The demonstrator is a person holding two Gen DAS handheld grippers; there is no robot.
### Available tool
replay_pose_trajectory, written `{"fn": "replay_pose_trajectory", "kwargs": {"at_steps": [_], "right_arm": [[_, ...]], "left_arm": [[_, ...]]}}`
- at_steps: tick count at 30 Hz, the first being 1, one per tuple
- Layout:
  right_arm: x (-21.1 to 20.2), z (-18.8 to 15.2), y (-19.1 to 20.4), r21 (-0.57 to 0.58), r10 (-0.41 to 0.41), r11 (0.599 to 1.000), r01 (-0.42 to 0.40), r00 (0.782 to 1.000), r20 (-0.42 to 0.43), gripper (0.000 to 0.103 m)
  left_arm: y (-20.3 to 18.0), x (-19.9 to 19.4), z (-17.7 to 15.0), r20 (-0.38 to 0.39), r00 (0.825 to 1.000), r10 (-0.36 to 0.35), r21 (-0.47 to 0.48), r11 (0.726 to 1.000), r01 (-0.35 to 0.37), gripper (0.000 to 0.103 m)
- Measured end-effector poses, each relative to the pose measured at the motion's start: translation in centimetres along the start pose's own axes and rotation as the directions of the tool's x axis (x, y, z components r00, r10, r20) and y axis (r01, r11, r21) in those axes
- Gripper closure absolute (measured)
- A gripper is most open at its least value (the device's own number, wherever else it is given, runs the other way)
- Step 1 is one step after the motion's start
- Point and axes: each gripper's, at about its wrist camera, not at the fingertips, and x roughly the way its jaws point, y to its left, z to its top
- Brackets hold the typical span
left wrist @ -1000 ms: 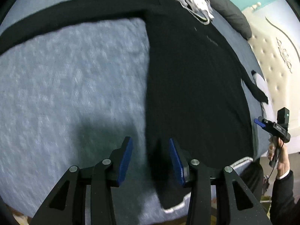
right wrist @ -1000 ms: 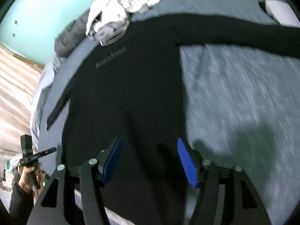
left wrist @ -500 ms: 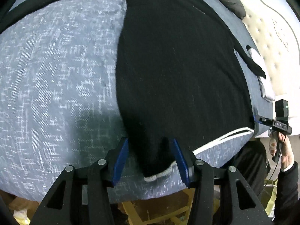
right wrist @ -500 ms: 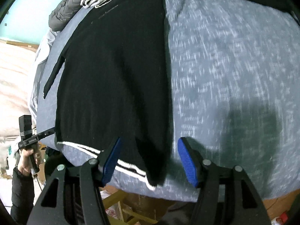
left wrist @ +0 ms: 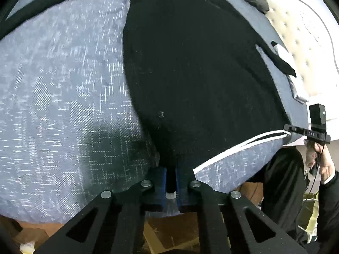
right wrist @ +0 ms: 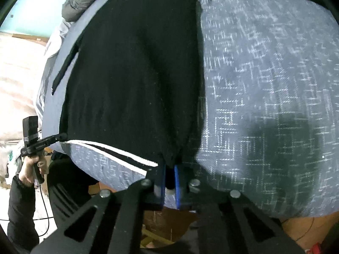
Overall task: Fold clothes
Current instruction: 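Close both tools on the hem and tug it away from the collar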
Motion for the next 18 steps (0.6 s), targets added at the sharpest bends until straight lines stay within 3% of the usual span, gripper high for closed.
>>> {"fn": "replay_pose_trajectory", "kwargs": {"at_steps": [7, 13, 18], "right_arm": [[-4.6, -0.6, 1.0, -0.071, -0.019, 0.997, 0.025, 0.996, 0.083, 0.099], [-1.7, -2.3, -0.7, -0.061, -0.057, 0.996, 0.058, 0.998, 0.015, 0.099], [-0.9, -2.5, -1.1, -0.065, -0.062, 0.996, 0.062, 0.998, 0.007, 0.099]], "left_arm": [[-0.1, -1.2, -1.5, -0.008, 1.000, -0.001, 0.013, 1.000, 0.001, 0.097], [1.9, 0.5, -1.7, -0.044, 0.999, 0.012, -0.036, 0.999, -0.013, 0.097], [2.6, 0.0, -1.9, -0.057, 0.998, 0.015, -0.033, 0.999, -0.017, 0.097]]}}
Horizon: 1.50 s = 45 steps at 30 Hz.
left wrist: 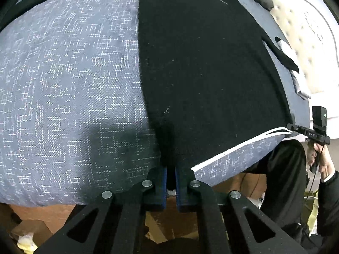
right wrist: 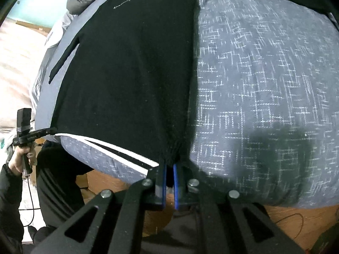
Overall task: Fold clothes
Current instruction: 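Close both tools on the hem and tug it away from the collar, then regrasp the hem with both tools and tug it straight again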
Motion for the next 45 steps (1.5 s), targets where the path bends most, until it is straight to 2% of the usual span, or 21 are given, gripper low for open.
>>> {"fn": "replay_pose_trajectory", "kwargs": {"at_steps": [5, 8, 11, 13, 15, 16, 21, 25, 28, 29, 31, 33, 35, 38, 43, 45], "right_arm": [[-0.1, 0.0, -0.2, -0.005, -0.001, 1.000, 0.001, 1.000, -0.017, 0.098], [0.2, -0.1, 0.2, 0.002, -0.022, 1.000, 0.023, 0.998, -0.059, 0.094], [-1.1, -0.1, 0.9, -0.041, -0.057, 0.998, 0.055, 0.997, -0.048, 0.091], [-2.7, 0.6, 0.7, -0.030, -0.057, 0.998, 0.056, 0.998, 0.000, 0.085], [-4.2, 1.8, 0.3, 0.003, -0.031, 1.000, 0.031, 0.997, 0.064, 0.063], [-4.6, 2.4, 0.1, 0.012, -0.023, 1.000, 0.022, 0.996, 0.089, 0.060], [-4.3, 5.2, -0.6, 0.076, -0.007, 0.997, -0.005, 0.988, 0.157, 0.059], [-2.5, 6.9, 0.5, 0.057, -0.057, 0.997, 0.047, 0.983, 0.174, 0.059], [-1.4, 8.3, -0.4, 0.095, -0.071, 0.994, 0.055, 0.983, 0.172, 0.059], [-1.2, 8.6, -0.8, 0.109, -0.061, 0.993, 0.042, 0.983, 0.174, 0.060], [-0.6, 9.1, -1.4, 0.131, -0.036, 0.991, 0.014, 0.985, 0.169, 0.077], [0.2, 9.2, -1.9, 0.148, -0.006, 0.989, -0.017, 0.988, 0.153, 0.098], [0.1, 9.1, -2.0, 0.141, -0.006, 0.990, -0.017, 0.987, 0.160, 0.100], [-1.3, 8.8, -3.1, 0.161, -0.058, 0.987, 0.022, 0.973, 0.225, 0.101], [-0.9, 8.6, -2.9, 0.146, -0.099, 0.987, 0.069, 0.974, 0.205, 0.101], [-0.6, 8.7, -3.0, 0.145, -0.089, 0.987, 0.063, 0.979, 0.185, 0.100]], "left_arm": [[-1.0, 0.2, 0.0, -0.006, 1.000, -0.003, -0.010, 1.000, 0.003, 0.094], [-1.3, -0.8, 0.1, 0.016, 1.000, 0.006, -0.003, 1.000, -0.006, 0.091], [-0.8, -2.0, 0.5, 0.047, 0.998, 0.030, -0.014, 0.999, -0.030, 0.087], [-0.7, -2.7, 1.1, 0.080, 0.996, 0.047, -0.017, 0.999, -0.045, 0.085], [-1.0, -3.2, 1.9, 0.115, 0.992, 0.056, -0.017, 0.998, -0.054, 0.083], [-1.0, -3.2, 2.4, 0.128, 0.990, 0.055, -0.018, 0.998, -0.053, 0.081], [-0.9, -2.2, 3.2, 0.107, 0.993, 0.055, -0.001, 0.998, -0.056, 0.081], [-0.6, -1.0, 3.6, 0.086, 0.994, 0.069, -0.010, 0.998, -0.069, 0.081], [-0.1, -0.4, 3.9, 0.073, 0.995, 0.074, -0.016, 0.997, -0.073, 0.081], [0.0, -0.2, 3.9, 0.069, 0.995, 0.076, -0.015, 0.997, -0.075, 0.081], [0.2, 0.2, 4.1, 0.060, 0.995, 0.080, -0.015, 0.997, -0.080, 0.081], [0.4, 0.5, 4.2, 0.051, 0.995, 0.086, -0.015, 0.996, -0.085, 0.081], [0.6, 0.8, 4.4, 0.046, 0.995, 0.089, -0.013, 0.996, -0.088, 0.081], [0.8, 1.1, 4.6, 0.037, 0.995, 0.093, -0.013, 0.996, -0.093, 0.081], [1.0, 0.9, 5.0, 0.037, 0.995, 0.088, -0.014, 0.996, -0.087, 0.081], [1.2, 0.6, 5.1, 0.039, 0.996, 0.081, -0.017, 0.997, -0.080, 0.080]]}}
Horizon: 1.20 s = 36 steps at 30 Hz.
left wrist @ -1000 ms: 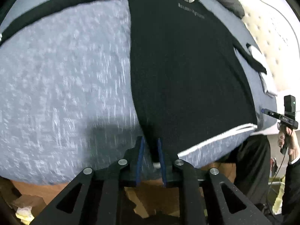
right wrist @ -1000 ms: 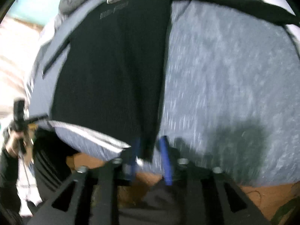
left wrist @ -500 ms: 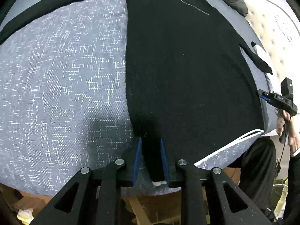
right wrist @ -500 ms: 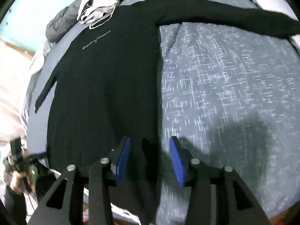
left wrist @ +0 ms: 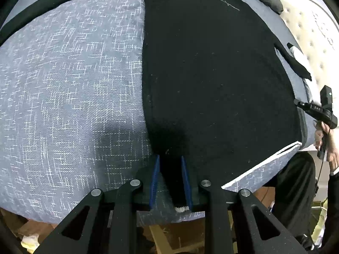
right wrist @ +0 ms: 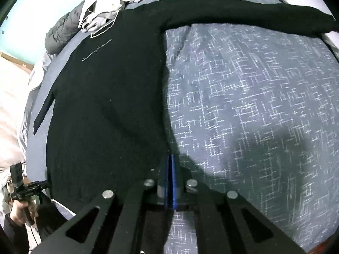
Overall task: Fold clothes
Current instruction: 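Regrasp the hem with both tools and tug it straight again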
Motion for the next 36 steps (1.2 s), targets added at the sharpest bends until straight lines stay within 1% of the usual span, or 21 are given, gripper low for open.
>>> {"fn": "replay_pose_trajectory", "kwargs": {"at_steps": [2, 4, 5, 8, 10, 13, 15, 17, 18, 20, 23, 26, 29, 32, 36], "right_arm": [[0.1, 0.0, -0.2, 0.011, -0.006, 1.000, 0.007, 1.000, -0.027, 0.098], [-0.1, -0.2, -0.3, 0.014, -0.003, 1.000, 0.004, 0.999, -0.047, 0.090], [-0.2, -0.3, -0.4, 0.016, -0.001, 1.000, 0.002, 0.998, -0.058, 0.083], [-0.4, -1.8, -0.1, 0.002, 0.040, 0.999, -0.040, 0.993, -0.111, 0.071], [-0.5, -2.8, 0.3, -0.017, 0.062, 0.998, -0.065, 0.986, -0.152, 0.071], [-0.8, -4.1, 0.6, -0.035, 0.050, 0.998, -0.057, 0.983, -0.179, 0.071], [-0.9, -4.9, 0.5, -0.027, 0.051, 0.998, -0.058, 0.979, -0.198, 0.071], [-0.9, -5.7, 0.4, -0.019, 0.063, 0.997, -0.069, 0.974, -0.218, 0.071], [-0.8, -5.9, 0.5, -0.019, 0.074, 0.997, -0.080, 0.971, -0.226, 0.071], [-1.0, -6.7, 0.8, -0.039, 0.088, 0.994, -0.100, 0.966, -0.242, 0.071], [-0.7, -7.7, 1.4, -0.092, 0.071, 0.991, -0.099, 0.959, -0.274, 0.098], [-0.8, -8.3, 1.7, -0.129, 0.055, 0.987, -0.095, 0.958, -0.280, 0.100], [-1.0, -8.8, 1.6, -0.157, 0.038, 0.984, -0.086, 0.958, -0.284, 0.100], [-0.7, -8.8, 0.7, -0.129, 0.047, 0.988, -0.088, 0.956, -0.289, 0.100], [-0.6, -8.7, 0.7, -0.116, 0.051, 0.989, -0.090, 0.952, -0.302, 0.100]], "left_arm": [[0.2, -0.2, 0.1, 0.000, 1.000, -0.011, -0.003, 1.000, 0.011, 0.080], [0.4, -0.4, 0.2, -0.001, 1.000, -0.022, 0.000, 1.000, 0.022, 0.074], [0.5, -0.3, 0.2, -0.006, 1.000, -0.027, 0.001, 1.000, 0.027, 0.074], [0.6, 0.0, 0.3, -0.018, 0.999, -0.031, 0.009, 0.999, 0.031, 0.074], [0.6, 0.2, 0.5, -0.024, 0.999, -0.032, 0.014, 0.999, 0.032, 0.074], [0.6, 0.4, 0.7, -0.031, 0.999, -0.038, 0.020, 0.999, 0.039, 0.074], [0.7, 0.5, 0.7, -0.037, 0.998, -0.045, 0.028, 0.999, 0.046, 0.074], [0.8, 0.6, 0.8, -0.042, 0.998, -0.056, 0.034, 0.998, 0.057, 0.088], [0.9, 0.6, 0.8, -0.042, 0.997, -0.060, 0.036, 0.997, 0.061, 0.093], [0.9, 0.5, 1.0, -0.041, 0.997, -0.059, 0.050, 0.997, 0.061, 0.095], [1.0, -0.1, 1.3, -0.034, 0.998, -0.056, 0.068, 0.996, 0.058, 0.096], [1.7, -0.6, 1.4, -0.032, 0.998, -0.049, 0.071, 0.996, 0.051, 0.096], [2.6, -0.3, 1.6, -0.040, 0.998, -0.050, 0.055, 0.997, 0.052, 0.096], [3.0, -0.2, 1.9, -0.042, 0.997, -0.058, 0.044, 0.997, 0.060, 0.096], [3.5, -0.7, 2.7, -0.044, 0.997, -0.070, 0.042, 0.997, 0.072, 0.096]]}}
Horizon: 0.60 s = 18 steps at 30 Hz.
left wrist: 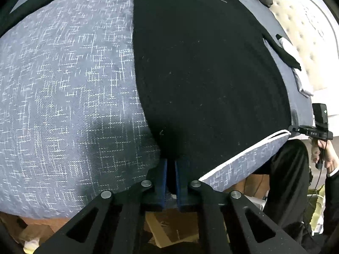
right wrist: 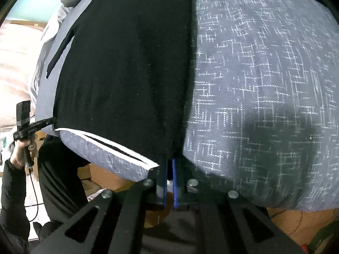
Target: Fold clothes
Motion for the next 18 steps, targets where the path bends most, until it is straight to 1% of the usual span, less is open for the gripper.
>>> {"fn": "replay_pose_trajectory", "kwargs": {"at_steps": [4, 5, 6, 7, 8, 9, 11, 12, 14, 16, 18], "right_arm": [[-0.6, 0.5, 0.1, -0.006, 0.000, 1.000, 0.000, 1.000, 0.000, 0.099], [-0.8, 0.6, 0.2, -0.006, 0.002, 1.000, -0.002, 1.000, 0.002, 0.097], [-1.3, 0.9, 0.4, -0.012, -0.030, 0.999, 0.030, 0.999, 0.024, 0.095], [-1.8, 1.2, 0.6, -0.016, -0.061, 0.998, 0.062, 0.997, 0.047, 0.093], [-2.5, 1.5, 0.9, -0.028, -0.085, 0.996, 0.087, 0.993, 0.080, 0.086], [-3.1, 1.9, 1.3, -0.036, -0.087, 0.995, 0.091, 0.991, 0.105, 0.078], [-4.2, 2.6, 2.3, -0.068, -0.083, 0.993, 0.094, 0.985, 0.153, 0.072], [-4.5, 2.9, 3.1, -0.091, -0.077, 0.991, 0.094, 0.982, 0.175, 0.072], [-4.2, 3.6, 4.7, -0.147, -0.068, 0.985, 0.092, 0.984, 0.164, 0.072], [-3.0, 3.9, 6.1, -0.188, -0.067, 0.978, 0.091, 0.989, 0.133, 0.072], [-1.4, 4.2, 7.5, -0.228, -0.084, 0.968, 0.105, 0.991, 0.101, 0.072]], "left_arm": [[0.4, -1.0, 0.9, 0.023, 1.000, 0.005, 0.002, 1.000, -0.005, 0.093], [0.4, -1.3, 1.2, 0.033, 0.999, 0.008, 0.004, 1.000, -0.008, 0.093], [0.4, -1.7, 1.3, 0.044, 0.999, 0.012, 0.003, 1.000, -0.012, 0.091], [0.5, -2.1, 1.2, 0.055, 0.998, 0.018, 0.001, 1.000, -0.018, 0.090], [0.5, -2.5, 1.1, 0.067, 0.997, 0.023, -0.001, 1.000, -0.023, 0.090], [0.5, -2.8, 1.1, 0.078, 0.997, 0.029, -0.003, 1.000, -0.029, 0.089], [0.0, -3.2, -0.8, 0.095, 0.995, 0.039, -0.006, 0.999, -0.039, 0.084], [-0.2, -3.6, -0.7, 0.100, 0.994, 0.039, -0.006, 0.999, -0.038, 0.081], [-1.6, -4.3, -0.1, 0.110, 0.993, 0.031, -0.005, 1.000, -0.031, 0.081], [-1.9, -4.6, 0.0, 0.118, 0.993, 0.021, -0.001, 1.000, -0.021, 0.081], [-2.4, -4.1, -0.3, 0.120, 0.993, 0.017, 0.007, 1.000, -0.018, 0.081]]}}
